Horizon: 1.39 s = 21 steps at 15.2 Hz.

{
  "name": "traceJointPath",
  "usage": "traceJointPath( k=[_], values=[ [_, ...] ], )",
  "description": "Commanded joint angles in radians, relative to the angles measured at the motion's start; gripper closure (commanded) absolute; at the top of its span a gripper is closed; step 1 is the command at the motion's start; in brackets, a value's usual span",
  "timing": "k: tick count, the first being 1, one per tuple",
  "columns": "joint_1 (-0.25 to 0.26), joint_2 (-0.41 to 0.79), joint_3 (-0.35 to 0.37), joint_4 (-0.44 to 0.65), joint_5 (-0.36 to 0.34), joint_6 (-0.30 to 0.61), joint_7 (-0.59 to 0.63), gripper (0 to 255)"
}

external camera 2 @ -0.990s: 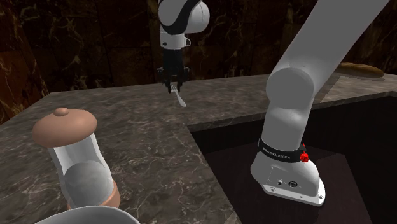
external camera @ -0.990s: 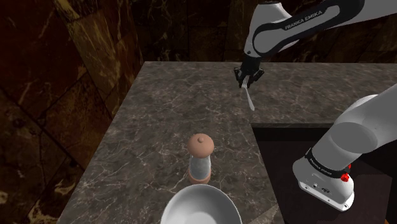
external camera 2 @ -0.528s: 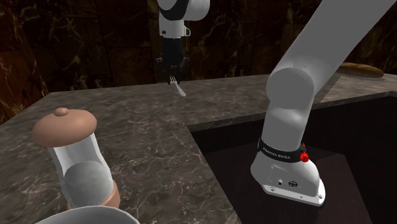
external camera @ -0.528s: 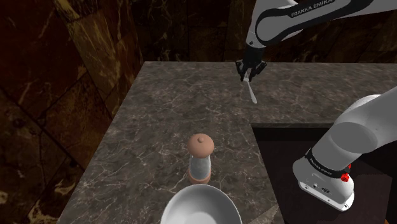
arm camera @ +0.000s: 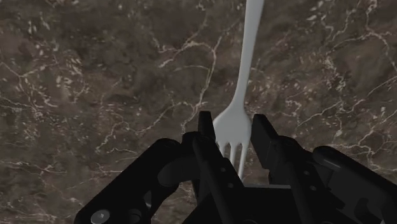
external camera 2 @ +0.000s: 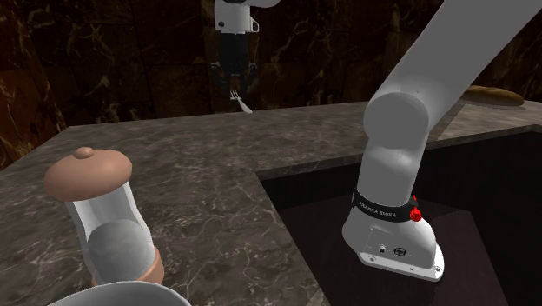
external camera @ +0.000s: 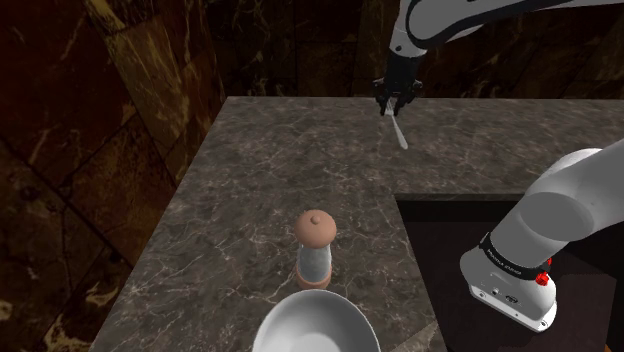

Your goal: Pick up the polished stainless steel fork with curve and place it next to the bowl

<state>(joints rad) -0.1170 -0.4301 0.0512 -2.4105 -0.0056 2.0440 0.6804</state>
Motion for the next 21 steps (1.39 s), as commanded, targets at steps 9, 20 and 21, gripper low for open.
traceJointPath(
  k=[9,20,21],
  values=[
    [0.094,-0.288,0.117,-0.19,0.084,-0.098,0.148,255],
    [0.272,-0.554,0.307,-0.295,0.257,-0.251,0.383,255],
    [0.29,-0.57,0.327,-0.296,0.276,-0.265,0.407,255]
  ],
)
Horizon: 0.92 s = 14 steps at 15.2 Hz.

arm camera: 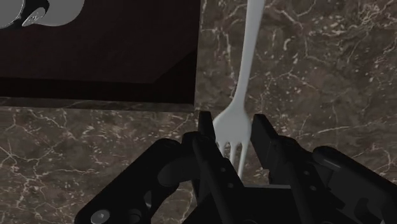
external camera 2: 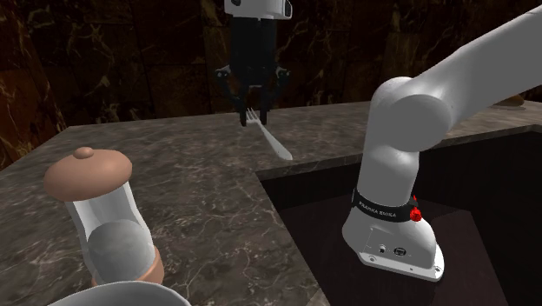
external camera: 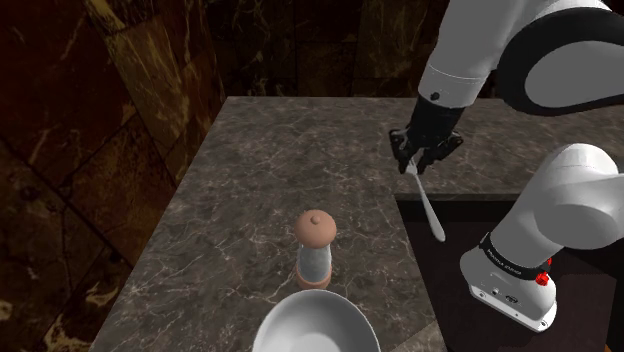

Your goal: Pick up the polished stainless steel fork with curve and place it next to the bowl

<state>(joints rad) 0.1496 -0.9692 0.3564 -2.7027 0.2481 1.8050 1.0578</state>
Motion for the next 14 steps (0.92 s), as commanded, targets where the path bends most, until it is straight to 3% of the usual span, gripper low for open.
traceJointPath(
  k=[1,8,14],
  values=[
    [0.041,-0.046,0.042,-0.004,0.04,-0.038,0.055,255],
    [0.149,-0.103,0.194,0.031,0.173,-0.11,0.235,255],
    [0.206,-0.095,0.333,0.108,0.28,-0.144,0.388,255]
  ],
)
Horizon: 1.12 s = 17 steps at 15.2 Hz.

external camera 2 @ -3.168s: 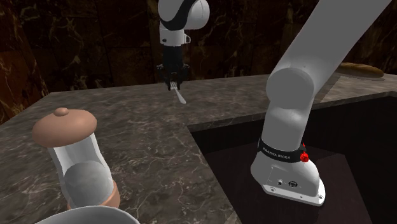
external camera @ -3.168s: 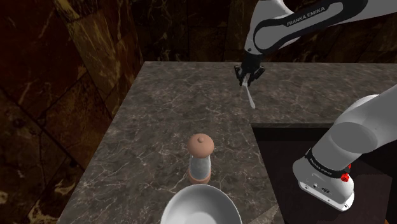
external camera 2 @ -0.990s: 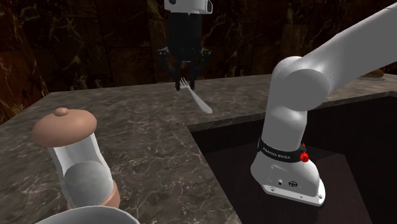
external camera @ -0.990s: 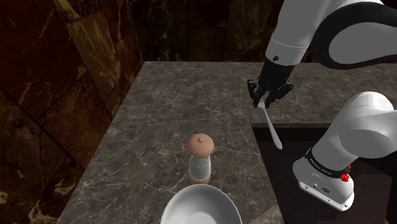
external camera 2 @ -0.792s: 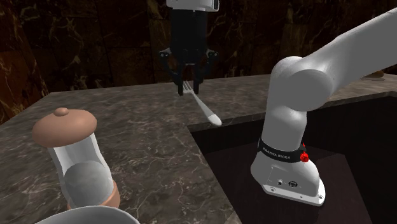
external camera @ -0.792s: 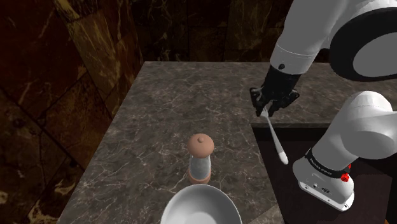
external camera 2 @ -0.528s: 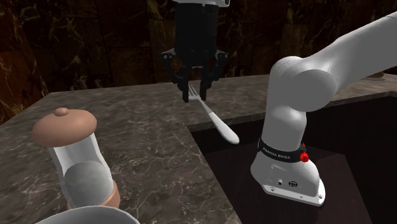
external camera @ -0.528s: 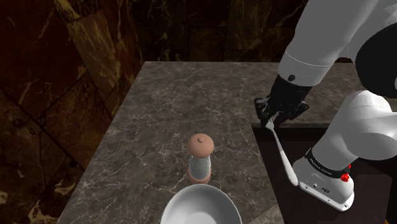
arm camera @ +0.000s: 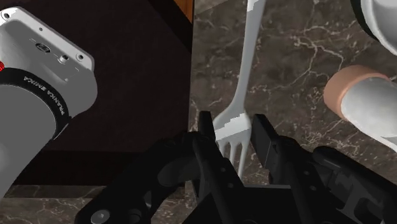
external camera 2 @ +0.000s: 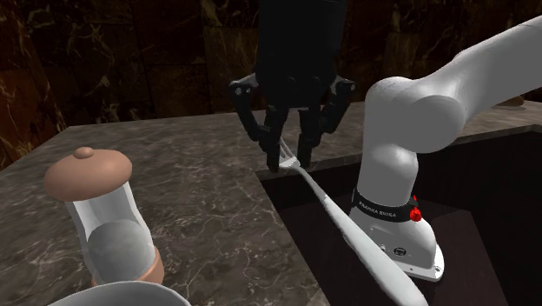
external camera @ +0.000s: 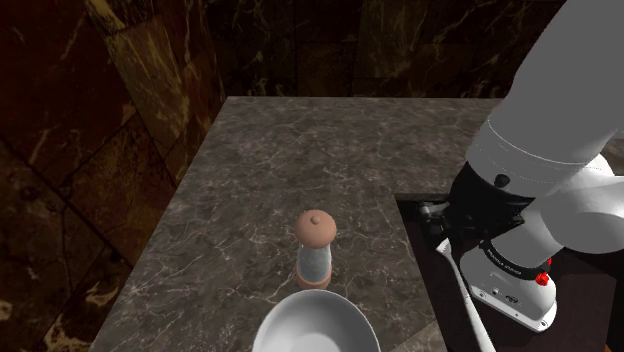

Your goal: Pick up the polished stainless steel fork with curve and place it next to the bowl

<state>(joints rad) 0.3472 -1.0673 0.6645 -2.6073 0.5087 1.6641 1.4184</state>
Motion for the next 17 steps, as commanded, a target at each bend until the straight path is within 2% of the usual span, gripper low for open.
traceJointPath(
  k=[1,5,9,13,17],
  values=[
    [0.013,0.009,0.048,0.03,0.036,-0.006,0.052,255],
    [0.021,0.038,0.143,0.107,0.095,-0.016,0.15,255],
    [0.007,0.076,0.24,0.2,0.144,-0.02,0.244,255],
    [-0.029,0.12,0.342,0.308,0.182,-0.022,0.336,255],
    [-0.088,0.162,0.451,0.43,0.21,-0.025,0.426,255]
  ],
)
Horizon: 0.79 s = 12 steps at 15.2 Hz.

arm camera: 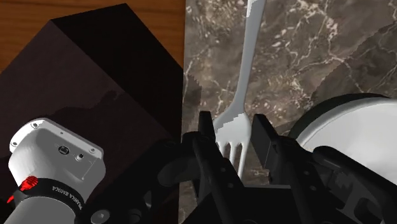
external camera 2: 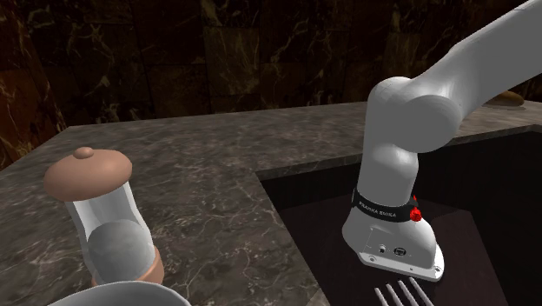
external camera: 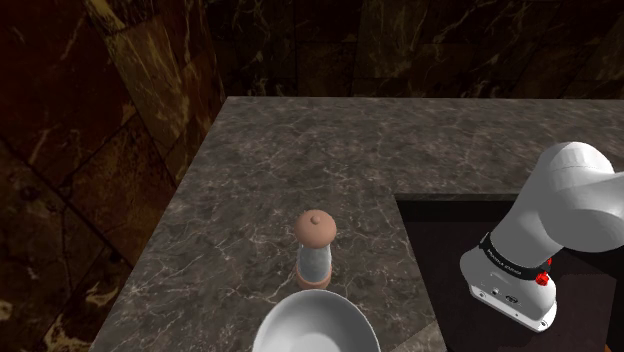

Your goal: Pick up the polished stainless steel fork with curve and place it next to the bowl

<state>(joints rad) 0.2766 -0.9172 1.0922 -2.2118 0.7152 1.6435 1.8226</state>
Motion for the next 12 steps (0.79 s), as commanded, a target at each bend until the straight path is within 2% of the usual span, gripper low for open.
traceJointPath(
  k=[1,12],
  values=[
    [-0.035,0.021,0.05,0.066,0.009,-0.006,0.042,255],
    [-0.04,0.004,0.146,-0.035,0.08,0.11,0.022,255]
  ],
)
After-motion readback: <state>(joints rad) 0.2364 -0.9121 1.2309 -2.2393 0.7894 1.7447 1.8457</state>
